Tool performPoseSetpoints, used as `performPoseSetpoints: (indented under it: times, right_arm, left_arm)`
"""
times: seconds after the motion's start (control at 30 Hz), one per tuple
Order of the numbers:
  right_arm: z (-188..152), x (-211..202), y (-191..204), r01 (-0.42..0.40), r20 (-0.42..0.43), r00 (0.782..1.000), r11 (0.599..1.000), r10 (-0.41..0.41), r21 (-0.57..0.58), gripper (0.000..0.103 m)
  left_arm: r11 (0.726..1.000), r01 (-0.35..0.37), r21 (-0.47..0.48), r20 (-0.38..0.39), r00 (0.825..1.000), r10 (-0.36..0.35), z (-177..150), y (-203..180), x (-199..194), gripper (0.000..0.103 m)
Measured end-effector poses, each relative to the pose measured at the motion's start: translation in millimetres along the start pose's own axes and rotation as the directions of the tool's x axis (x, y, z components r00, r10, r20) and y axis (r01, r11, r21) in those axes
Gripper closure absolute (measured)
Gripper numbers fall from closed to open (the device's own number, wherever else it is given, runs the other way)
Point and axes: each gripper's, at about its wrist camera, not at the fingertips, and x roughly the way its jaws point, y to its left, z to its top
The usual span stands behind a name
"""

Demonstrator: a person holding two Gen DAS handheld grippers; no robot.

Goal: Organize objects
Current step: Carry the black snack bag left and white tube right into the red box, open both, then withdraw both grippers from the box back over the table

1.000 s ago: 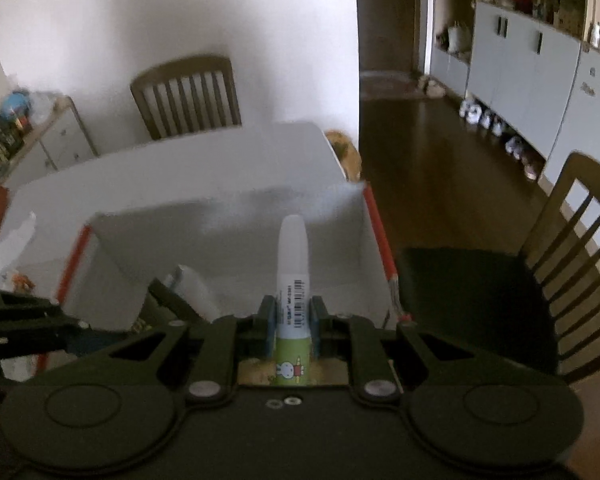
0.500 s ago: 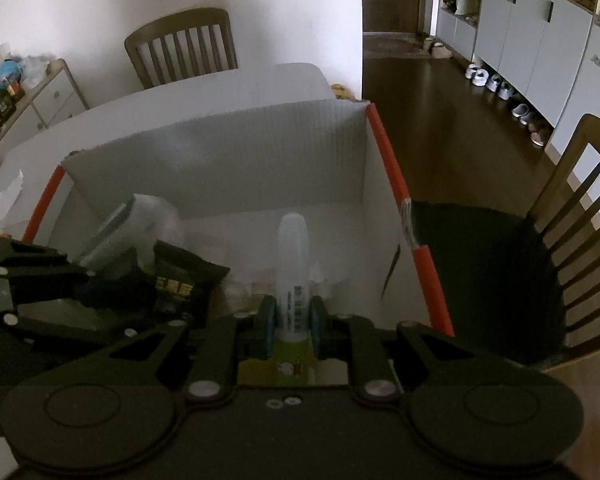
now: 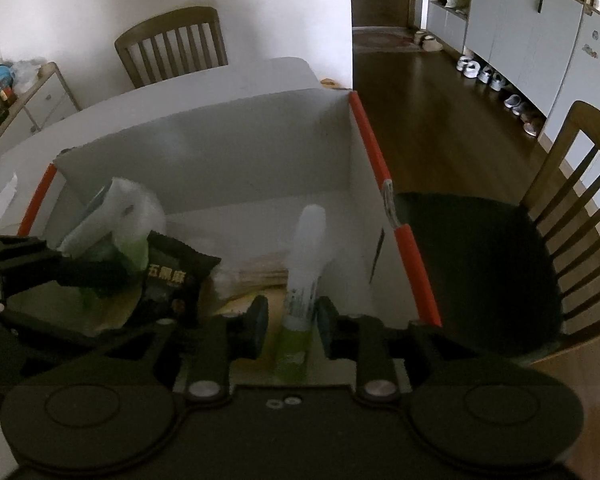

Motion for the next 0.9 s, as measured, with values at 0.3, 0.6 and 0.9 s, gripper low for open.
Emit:
performPoseSetpoints:
  times: [0.3,0.6,0.9]
  right_arm:
    - [-9,-22,-2,-0.007,0.032,0.999,1.000,0.007,-0.014,0.064]
    - [-18,-57,12,0.002,0.090,0.996,0.999,0.002,-0.038,0.057]
    - [-26,-89,41,-0.007,0.144,0.990,0.999,0.013,-0.038,0.043]
  left_arm:
    - [0.999,0.027,-0.022,0.060,0.998,-0.026,-4,-1,-21,0.033]
    - [0.998,0.036,-0.044,0.136,0.990,-0.030,-18,7,-58,0.033]
    - [0.997,0.052,-0.051,0.208,0.977,-0.040,-38,23,-99,0.033]
